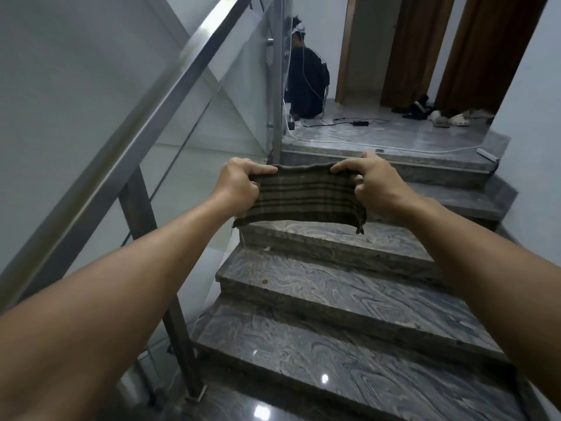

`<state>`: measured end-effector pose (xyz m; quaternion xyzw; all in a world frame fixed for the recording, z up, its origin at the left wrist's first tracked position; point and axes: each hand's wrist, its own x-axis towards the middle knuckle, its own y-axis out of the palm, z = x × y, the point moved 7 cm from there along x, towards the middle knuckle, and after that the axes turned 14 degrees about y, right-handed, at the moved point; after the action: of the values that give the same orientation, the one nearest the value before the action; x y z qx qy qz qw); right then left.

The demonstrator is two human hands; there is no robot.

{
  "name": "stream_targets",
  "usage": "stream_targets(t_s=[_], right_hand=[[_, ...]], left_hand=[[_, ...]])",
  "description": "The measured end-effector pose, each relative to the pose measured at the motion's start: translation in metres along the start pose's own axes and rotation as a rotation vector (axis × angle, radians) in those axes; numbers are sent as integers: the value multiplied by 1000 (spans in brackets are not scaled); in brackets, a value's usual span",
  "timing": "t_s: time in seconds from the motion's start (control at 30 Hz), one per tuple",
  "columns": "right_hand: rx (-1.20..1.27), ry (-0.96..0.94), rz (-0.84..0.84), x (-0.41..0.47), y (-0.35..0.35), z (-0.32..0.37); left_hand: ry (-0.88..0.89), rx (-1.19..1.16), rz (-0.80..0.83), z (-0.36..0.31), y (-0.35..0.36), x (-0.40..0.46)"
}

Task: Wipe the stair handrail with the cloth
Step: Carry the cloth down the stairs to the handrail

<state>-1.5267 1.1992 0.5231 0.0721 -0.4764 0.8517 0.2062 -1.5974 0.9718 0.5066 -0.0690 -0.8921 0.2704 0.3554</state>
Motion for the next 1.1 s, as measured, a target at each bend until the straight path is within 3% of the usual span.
stream_targets(t_s=[0.27,0.77,1.1], right_hand=[[59,-60,38,133,-14,16],[63,-298,36,331,-63,143],[-220,-367,-149,487,-60,228]], left_hand=[[11,78,-57,7,-4,115],[-10,251,-208,-7,-112,305],[-6,380,-231,36,-161,445]])
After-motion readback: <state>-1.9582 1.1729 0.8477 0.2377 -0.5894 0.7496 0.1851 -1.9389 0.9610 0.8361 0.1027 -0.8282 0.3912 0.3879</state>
